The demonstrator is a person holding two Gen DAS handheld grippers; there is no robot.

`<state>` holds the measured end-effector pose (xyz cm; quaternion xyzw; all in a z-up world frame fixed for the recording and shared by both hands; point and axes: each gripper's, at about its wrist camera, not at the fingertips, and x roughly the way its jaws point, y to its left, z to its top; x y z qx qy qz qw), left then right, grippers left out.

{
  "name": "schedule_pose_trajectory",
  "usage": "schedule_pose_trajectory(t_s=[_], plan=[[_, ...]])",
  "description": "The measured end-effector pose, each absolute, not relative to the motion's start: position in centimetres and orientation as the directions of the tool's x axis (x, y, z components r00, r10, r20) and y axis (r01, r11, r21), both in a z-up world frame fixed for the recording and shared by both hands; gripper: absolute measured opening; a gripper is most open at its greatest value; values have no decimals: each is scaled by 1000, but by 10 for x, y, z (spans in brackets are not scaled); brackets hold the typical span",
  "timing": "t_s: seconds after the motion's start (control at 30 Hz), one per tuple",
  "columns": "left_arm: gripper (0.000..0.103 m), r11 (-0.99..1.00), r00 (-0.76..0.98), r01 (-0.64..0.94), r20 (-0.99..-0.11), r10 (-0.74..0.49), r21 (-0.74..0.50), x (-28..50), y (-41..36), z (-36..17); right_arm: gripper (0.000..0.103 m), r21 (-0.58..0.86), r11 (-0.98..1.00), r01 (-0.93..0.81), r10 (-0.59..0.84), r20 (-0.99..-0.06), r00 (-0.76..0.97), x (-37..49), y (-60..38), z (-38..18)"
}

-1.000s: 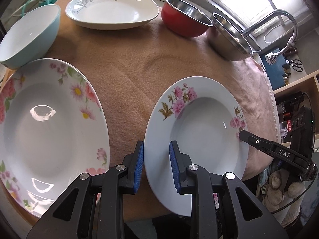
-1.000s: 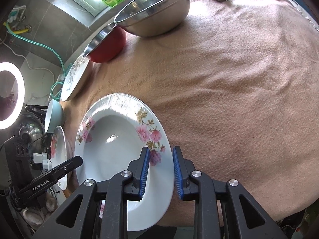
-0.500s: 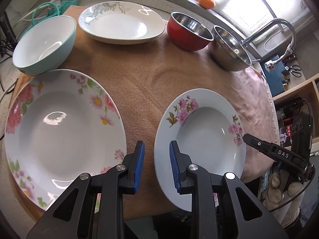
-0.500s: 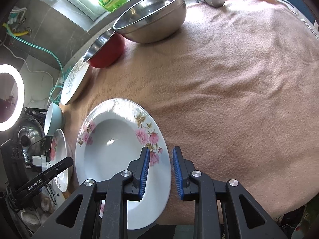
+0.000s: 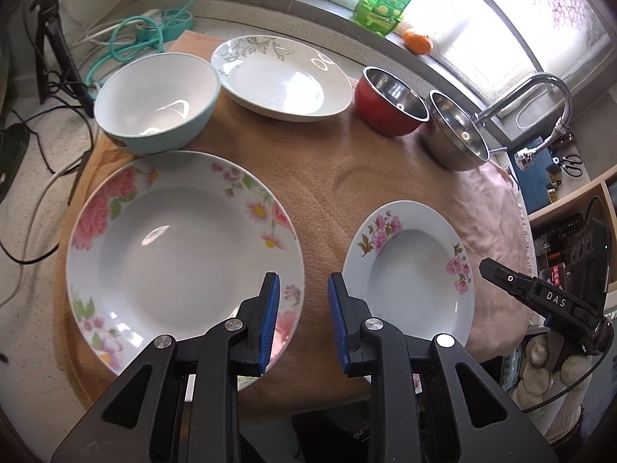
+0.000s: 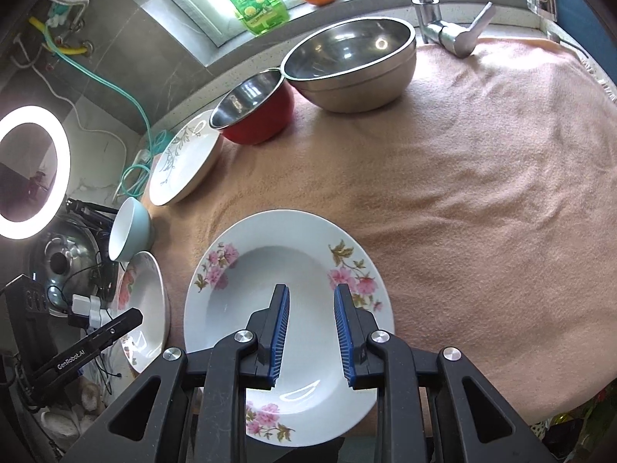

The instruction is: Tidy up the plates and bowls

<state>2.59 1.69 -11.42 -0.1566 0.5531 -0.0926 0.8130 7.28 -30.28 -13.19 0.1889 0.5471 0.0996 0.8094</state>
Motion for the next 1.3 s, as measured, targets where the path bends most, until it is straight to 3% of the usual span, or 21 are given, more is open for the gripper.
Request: schedule_pose_trajectory(t_s=[0.87,1.3], plan=[[24,923,433,-253,-887,-160,-290,-10,126,-115,23,440,873,-213,487,-817,309,97,-164,-115],[24,910,398,-292,-902,-164,-295,-6,146,-137,23,420,869,-260,480,-843,243,104,-123,-134]])
